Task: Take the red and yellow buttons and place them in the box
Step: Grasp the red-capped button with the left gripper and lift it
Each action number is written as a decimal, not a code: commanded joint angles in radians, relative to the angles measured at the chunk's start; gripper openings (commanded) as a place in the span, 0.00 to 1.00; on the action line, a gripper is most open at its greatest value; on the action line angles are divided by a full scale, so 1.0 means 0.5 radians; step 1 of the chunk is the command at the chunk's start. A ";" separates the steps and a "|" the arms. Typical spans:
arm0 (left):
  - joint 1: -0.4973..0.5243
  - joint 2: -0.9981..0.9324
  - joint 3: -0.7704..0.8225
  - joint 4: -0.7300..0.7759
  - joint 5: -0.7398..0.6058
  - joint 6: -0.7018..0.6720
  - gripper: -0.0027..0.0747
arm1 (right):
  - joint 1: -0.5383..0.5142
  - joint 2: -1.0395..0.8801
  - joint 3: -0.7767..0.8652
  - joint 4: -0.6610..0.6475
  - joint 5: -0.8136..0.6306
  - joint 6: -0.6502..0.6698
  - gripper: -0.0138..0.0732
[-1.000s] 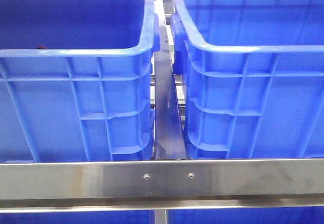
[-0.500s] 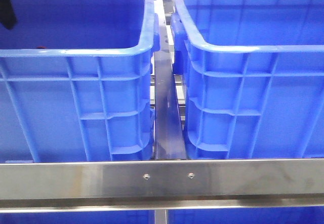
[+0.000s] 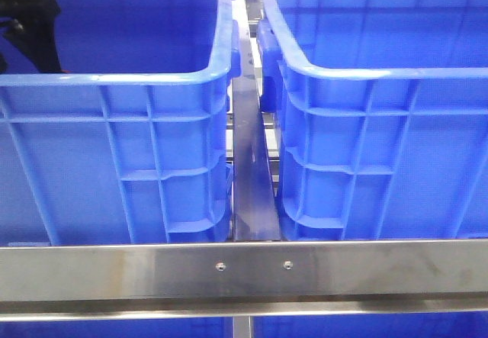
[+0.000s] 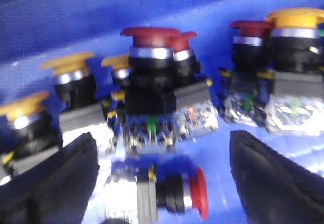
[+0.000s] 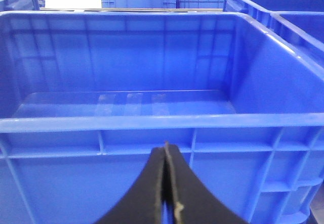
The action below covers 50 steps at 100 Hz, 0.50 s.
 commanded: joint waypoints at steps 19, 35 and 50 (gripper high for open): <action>-0.015 0.044 -0.077 -0.032 -0.184 0.043 0.70 | 0.001 -0.048 -0.032 -0.014 -0.149 -0.005 0.09; -0.015 0.107 -0.077 -0.032 -0.207 0.043 0.70 | 0.001 -0.048 -0.032 -0.014 -0.149 -0.005 0.09; -0.015 0.120 -0.077 -0.032 -0.237 0.043 0.67 | 0.001 -0.048 -0.032 -0.014 -0.149 -0.005 0.09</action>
